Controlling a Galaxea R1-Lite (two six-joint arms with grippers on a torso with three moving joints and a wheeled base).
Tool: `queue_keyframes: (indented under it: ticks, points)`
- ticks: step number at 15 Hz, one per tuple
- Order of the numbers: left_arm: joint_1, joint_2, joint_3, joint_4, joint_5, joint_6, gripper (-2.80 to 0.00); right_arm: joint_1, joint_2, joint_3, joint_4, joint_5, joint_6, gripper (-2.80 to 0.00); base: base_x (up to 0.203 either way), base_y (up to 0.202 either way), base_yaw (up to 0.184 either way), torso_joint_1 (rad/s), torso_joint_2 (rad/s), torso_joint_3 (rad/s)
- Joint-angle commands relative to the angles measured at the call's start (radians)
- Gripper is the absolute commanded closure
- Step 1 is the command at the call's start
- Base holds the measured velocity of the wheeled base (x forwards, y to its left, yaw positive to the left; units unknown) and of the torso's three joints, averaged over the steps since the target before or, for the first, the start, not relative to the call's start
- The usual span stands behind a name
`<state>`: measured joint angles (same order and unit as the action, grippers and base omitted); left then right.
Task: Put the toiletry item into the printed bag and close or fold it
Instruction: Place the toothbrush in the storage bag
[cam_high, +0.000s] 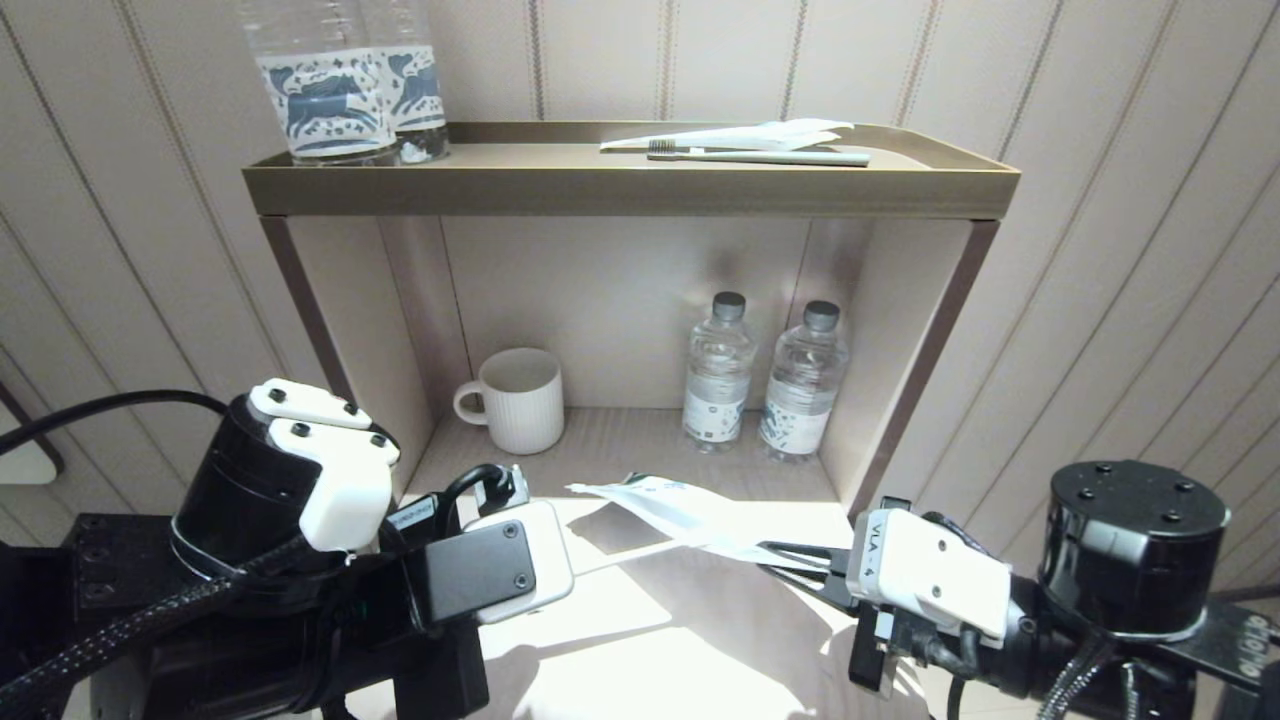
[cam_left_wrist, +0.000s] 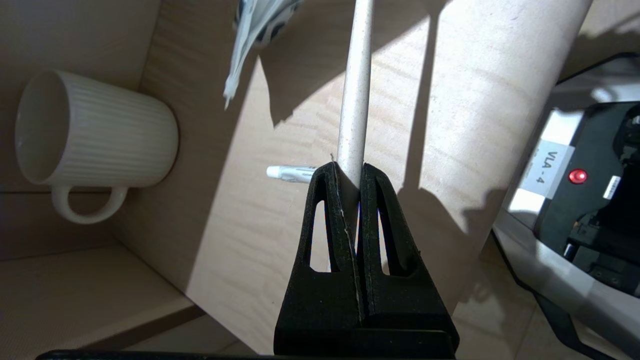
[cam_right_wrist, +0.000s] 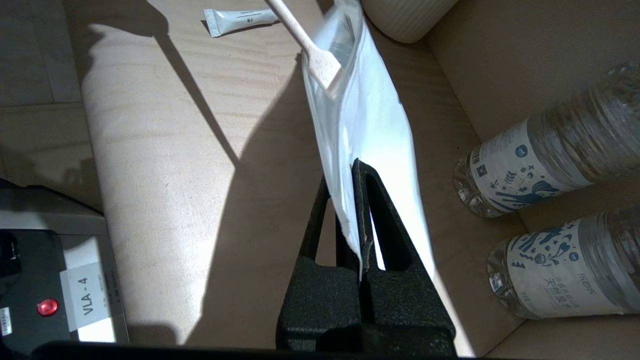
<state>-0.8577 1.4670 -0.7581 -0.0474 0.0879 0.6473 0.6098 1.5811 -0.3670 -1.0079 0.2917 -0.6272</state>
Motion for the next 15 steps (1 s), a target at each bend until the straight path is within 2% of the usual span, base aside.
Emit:
queue_keyframes:
  ticks: [1, 7, 10, 14, 15]
  points:
    - [-0.011, 0.022, -0.004, -0.001, 0.001, 0.005, 0.0, 0.001, 0.002, 0.006, -0.006, 0.004, -0.005, 0.0, 0.0, 0.0, 0.0, 0.0, 0.0, 0.0]
    - [-0.044, 0.073, -0.019, -0.006, -0.001, 0.038, 0.0, 0.025, 0.033, 0.031, -0.006, 0.016, -0.032, 0.0, 0.0, 0.0, 0.0, 0.0, 0.0, 0.0]
    - [-0.044, 0.096, -0.052, -0.01, -0.053, 0.038, 0.0, 0.027, 0.037, 0.03, -0.007, 0.038, -0.032, 0.0, 0.0, 0.0, 0.0, 0.0, 0.0, 0.0]
    - [-0.04, 0.125, -0.096, -0.097, -0.168, 0.032, 0.0, 0.024, 0.039, 0.02, -0.005, 0.064, -0.026, 0.0, 0.0, 0.0, 0.0, 0.0, 0.0, 0.0]
    - [-0.038, 0.137, -0.106, -0.099, -0.179, 0.033, 0.0, 0.024, 0.039, 0.019, -0.003, 0.064, -0.026, 0.0, 0.0, 0.0, 0.0, 0.0, 0.0, 0.0]
